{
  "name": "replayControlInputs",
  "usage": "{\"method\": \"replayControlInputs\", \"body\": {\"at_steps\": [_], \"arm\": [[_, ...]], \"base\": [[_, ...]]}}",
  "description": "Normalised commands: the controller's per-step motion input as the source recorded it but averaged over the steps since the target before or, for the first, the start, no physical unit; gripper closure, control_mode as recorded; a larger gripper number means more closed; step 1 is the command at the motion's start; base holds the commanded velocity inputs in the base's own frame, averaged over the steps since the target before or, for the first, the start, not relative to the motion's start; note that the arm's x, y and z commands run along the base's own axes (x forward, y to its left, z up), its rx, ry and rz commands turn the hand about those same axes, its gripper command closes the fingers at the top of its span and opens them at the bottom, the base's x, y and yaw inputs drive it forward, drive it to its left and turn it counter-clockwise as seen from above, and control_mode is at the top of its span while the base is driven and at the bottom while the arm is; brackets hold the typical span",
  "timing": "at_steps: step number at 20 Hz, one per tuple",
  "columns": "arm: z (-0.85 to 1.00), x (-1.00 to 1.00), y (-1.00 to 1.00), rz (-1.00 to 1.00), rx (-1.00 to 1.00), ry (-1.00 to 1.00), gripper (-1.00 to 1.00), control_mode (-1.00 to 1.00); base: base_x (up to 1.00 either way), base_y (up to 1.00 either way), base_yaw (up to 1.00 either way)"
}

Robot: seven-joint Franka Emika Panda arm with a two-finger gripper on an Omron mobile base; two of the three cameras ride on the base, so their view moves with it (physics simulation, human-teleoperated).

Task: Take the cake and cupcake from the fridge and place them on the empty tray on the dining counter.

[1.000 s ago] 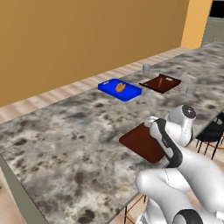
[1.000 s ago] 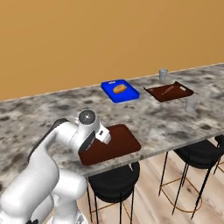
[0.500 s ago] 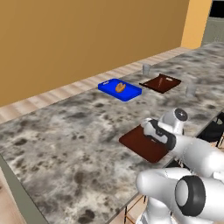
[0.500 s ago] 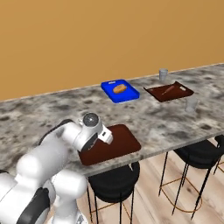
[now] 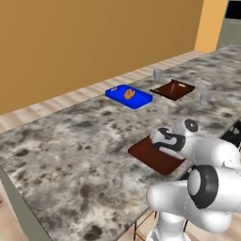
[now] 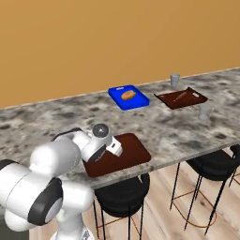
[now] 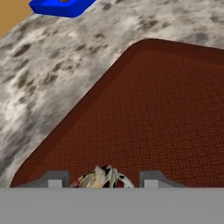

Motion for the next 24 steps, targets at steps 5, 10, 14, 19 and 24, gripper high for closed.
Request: {"method": "replayControlInputs", "body": {"at_steps": [5,10,14,19,24], "arm": [[-0.31,0.09,0.0,0.0,0.01,0.03,1.0,-1.0],[-0.25,0.06,-0.01,0.0,0.03,0.06,1.0,-1.0],[-0.15,0.02,-0.04,0.0,0.04,0.05,1.0,-1.0],[-0.1,0.04,-0.03,0.0,0.01,0.02,1.0,-1.0],[-0.16,0.06,0.04,0.0,-0.01,0.0,-1.0,-1.0]], "base": [[0.0,0.0,0.0],[0.0,0.0,0.0],[0.0,0.0,0.0],[0.0,0.0,0.0],[0.0,0.0,0.0]]}}
